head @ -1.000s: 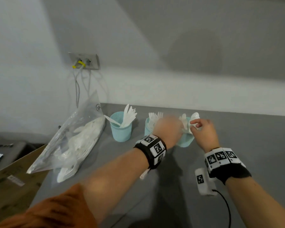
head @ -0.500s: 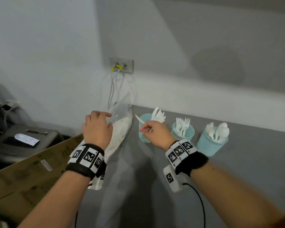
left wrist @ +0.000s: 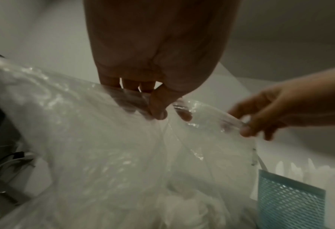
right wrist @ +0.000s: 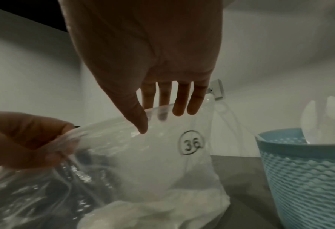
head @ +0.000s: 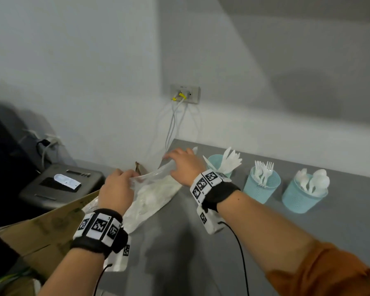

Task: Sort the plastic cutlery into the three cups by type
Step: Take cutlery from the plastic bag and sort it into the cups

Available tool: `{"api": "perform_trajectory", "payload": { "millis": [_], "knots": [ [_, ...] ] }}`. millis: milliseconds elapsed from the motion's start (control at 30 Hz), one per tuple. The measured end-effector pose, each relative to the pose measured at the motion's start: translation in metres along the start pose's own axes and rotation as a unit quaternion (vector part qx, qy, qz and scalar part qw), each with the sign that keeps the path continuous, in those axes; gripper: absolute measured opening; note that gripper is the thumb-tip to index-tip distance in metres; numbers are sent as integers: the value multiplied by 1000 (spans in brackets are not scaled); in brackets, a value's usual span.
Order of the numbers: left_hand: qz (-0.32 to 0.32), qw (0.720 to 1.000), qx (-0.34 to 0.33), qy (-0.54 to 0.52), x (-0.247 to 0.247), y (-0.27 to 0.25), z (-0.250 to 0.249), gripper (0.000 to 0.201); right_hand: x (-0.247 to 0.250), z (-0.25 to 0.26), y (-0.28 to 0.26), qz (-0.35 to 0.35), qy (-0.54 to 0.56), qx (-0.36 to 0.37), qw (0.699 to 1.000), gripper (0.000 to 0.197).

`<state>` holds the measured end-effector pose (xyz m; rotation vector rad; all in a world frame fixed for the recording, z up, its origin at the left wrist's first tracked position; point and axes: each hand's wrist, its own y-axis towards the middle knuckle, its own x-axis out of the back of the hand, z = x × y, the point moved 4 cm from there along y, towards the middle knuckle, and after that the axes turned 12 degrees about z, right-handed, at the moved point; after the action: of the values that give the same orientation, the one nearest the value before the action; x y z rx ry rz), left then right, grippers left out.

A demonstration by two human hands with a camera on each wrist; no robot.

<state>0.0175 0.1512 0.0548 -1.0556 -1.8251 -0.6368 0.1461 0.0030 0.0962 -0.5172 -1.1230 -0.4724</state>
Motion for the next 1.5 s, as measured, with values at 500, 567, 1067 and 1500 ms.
{"api": "perform_trajectory", "payload": {
  "millis": [500,567,1067,1500],
  "knots": [
    [26,985,-167,-26,-8,-22,-89,14,8,-100,-166,-275,227,-153,922,9],
    [28,980,-196,-33,-15,-22,-115,13,13,-117,-192,-300,244,-175,906,9],
    [149,914,-377,-22,-105,-72,-253,26,-10,-167,-297,-387,303,-340,802,20],
    [143,891,-429,-41,-124,-93,-317,15,-13,-166,-296,-353,246,-318,845,8]
  ]
}}
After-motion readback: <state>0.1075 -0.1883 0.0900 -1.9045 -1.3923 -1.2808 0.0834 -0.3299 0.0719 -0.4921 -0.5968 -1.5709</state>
